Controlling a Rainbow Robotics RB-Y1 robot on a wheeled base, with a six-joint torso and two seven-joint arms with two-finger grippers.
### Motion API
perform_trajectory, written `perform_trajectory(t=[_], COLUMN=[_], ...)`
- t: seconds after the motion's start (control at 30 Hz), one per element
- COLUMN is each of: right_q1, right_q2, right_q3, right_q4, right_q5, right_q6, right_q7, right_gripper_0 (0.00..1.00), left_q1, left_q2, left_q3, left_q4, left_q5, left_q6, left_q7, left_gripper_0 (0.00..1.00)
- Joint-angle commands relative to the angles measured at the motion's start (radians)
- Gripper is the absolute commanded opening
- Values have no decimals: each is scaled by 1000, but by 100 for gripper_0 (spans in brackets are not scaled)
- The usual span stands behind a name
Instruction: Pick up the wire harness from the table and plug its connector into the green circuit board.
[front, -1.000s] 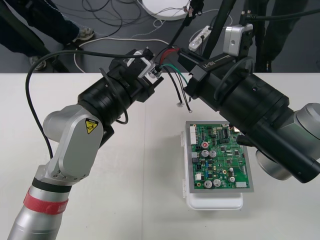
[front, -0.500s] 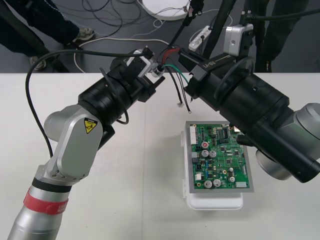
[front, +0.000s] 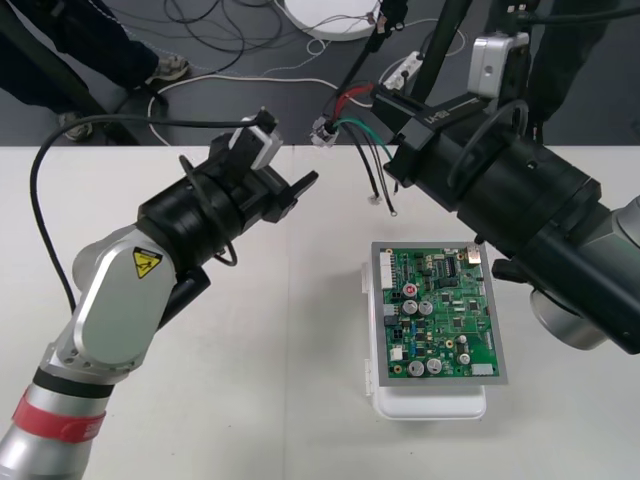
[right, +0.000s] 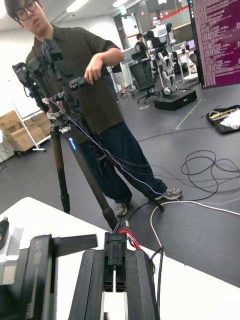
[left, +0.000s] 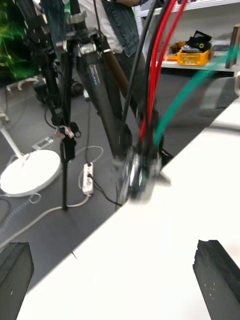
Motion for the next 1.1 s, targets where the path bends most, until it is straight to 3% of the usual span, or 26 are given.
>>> perform_trajectory(t=[0.03,0.4,0.63,0.9,1.1], right_q1=[29,111,178,284,351], right_q2=[-70,-150,-220,-269,-277], right_q3=[-77,-162,-227,-324,-411], right_q4=[-16,-16,-16,-14,45], right_q5=[-23,-24,-26,-26,-26], right_q6=[-48,-175,-277,-415,-619], right_q7=[30,26,20,13,-1], right_gripper_0=[0,0,0,0,0], left_q1=[59,175,178,161,129], left_q2=[101,239,249,269,294], left_q3=[-3,14,177,244,276], left_q4=[-64,-139,-147,-147,-147], left_q5=[75,224,370,543,657], left_q6=[59,54,-259,-406,-513], left_q7=[13,-1,-21,-55,-76], left_gripper_0=[94,94,95,94,94])
